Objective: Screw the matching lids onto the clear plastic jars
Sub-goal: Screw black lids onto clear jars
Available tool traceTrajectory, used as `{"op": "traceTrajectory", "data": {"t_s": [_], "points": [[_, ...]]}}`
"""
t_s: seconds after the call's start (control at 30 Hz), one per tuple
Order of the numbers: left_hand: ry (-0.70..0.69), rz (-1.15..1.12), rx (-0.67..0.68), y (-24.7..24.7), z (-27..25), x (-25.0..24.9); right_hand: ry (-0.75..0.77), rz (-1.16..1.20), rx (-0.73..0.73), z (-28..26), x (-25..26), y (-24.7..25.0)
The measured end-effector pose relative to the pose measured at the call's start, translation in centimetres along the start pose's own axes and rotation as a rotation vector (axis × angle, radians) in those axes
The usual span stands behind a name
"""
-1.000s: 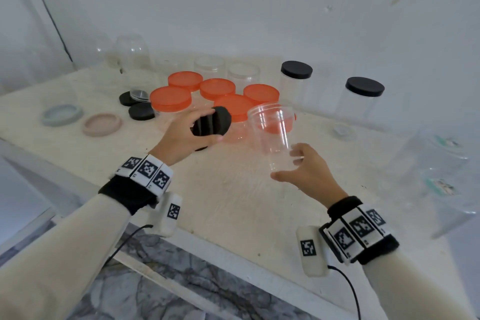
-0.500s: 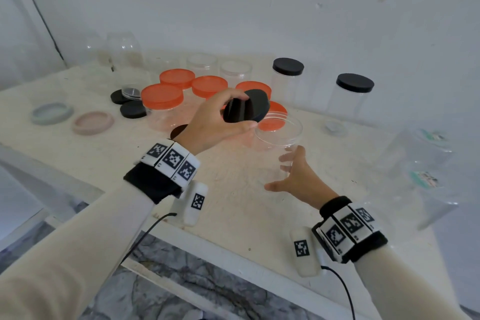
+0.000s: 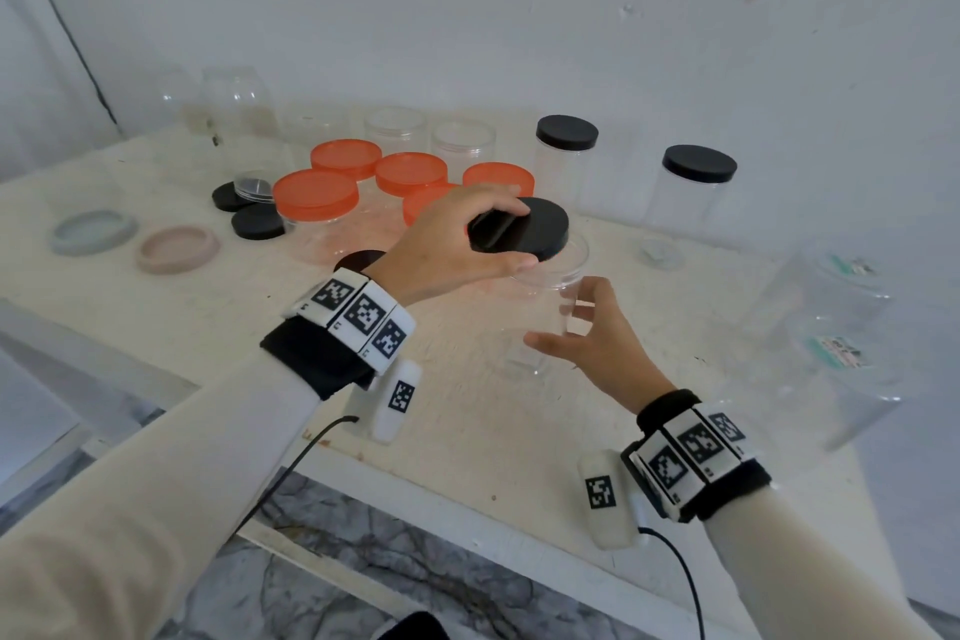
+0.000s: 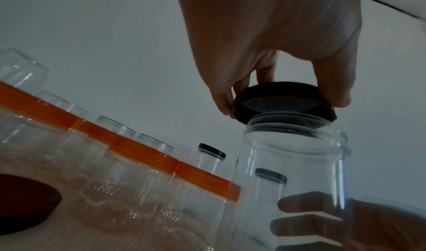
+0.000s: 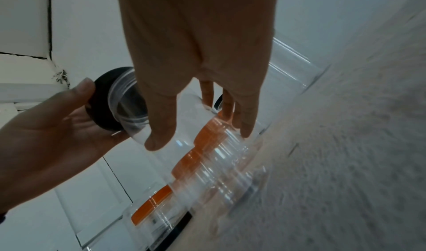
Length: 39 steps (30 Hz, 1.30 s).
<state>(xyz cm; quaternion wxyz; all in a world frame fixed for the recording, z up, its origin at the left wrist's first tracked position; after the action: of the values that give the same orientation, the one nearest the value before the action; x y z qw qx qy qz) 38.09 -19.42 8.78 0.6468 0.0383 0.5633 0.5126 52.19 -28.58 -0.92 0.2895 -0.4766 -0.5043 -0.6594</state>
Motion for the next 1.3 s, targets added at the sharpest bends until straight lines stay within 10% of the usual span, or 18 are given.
{"op": "traceTrajectory", "data": {"t_s": [0.73, 0.97, 1.3], "points": [[-0.077, 0.087, 0.103, -2.4, 1.1, -0.3, -0.019, -0.206, 0.164, 0.0, 1.6, 1.2], [0.104, -0.270, 0.106, -3.9, -0.6, 3.3, 0.252, -0.260, -0.023, -1.2, 10.7, 4.3], [0.157, -0.527, 0.031, -7.1, -0.5, 4.8, 0.095, -1.026, 0.501, 2.4, 14.1, -0.3]]}}
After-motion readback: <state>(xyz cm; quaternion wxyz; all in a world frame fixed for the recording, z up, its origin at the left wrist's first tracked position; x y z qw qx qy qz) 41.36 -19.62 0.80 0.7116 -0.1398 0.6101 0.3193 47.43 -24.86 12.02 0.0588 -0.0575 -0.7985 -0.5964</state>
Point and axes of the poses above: each hand's wrist, its own z-axis towards the middle knuckle, its own y-axis out of the back of the hand, x = y × z, the point moved 7 cm from there along z, towards the middle knuckle, and after that the axes turned 5 degrees about x, right-handed, at the moved point
